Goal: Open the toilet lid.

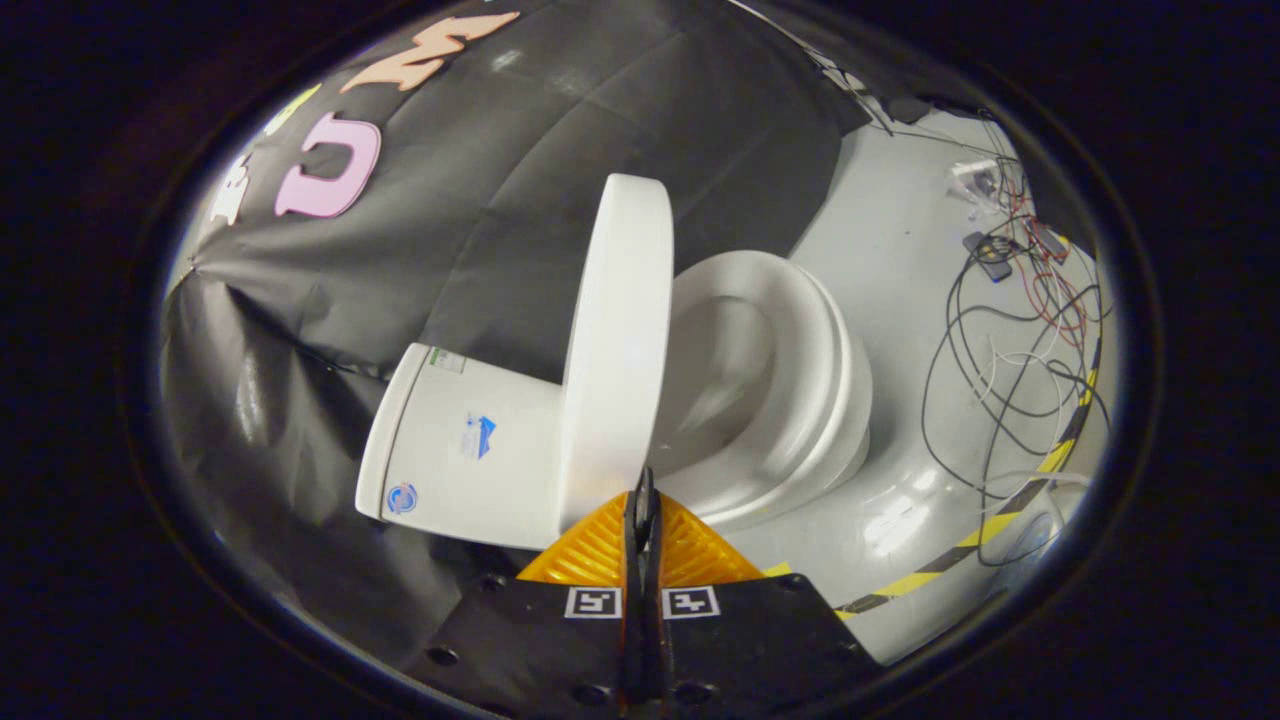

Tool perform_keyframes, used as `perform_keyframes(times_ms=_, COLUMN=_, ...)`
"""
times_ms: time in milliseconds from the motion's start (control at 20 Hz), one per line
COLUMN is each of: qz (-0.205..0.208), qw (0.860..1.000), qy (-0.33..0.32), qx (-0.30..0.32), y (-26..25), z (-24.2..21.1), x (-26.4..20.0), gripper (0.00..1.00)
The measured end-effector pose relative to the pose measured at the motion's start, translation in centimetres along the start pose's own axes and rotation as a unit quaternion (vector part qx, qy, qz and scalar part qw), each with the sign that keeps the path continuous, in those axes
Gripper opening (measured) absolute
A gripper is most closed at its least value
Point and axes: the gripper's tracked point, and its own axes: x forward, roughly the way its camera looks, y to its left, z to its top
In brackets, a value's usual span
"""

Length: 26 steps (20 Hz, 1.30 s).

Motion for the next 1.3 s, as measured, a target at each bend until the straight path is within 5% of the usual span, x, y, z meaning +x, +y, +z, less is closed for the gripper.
perform_keyframes(times_ms=950, qz=-0.014, qw=0.99, qy=-0.059, qx=-0.131, y=7.9, z=1.0, x=-1.9, gripper=0.01)
perform_keyframes(times_ms=1300, qz=-0.019, qw=0.99, qy=-0.065, qx=-0.124, y=9.0, z=1.0, x=-2.0, gripper=0.01)
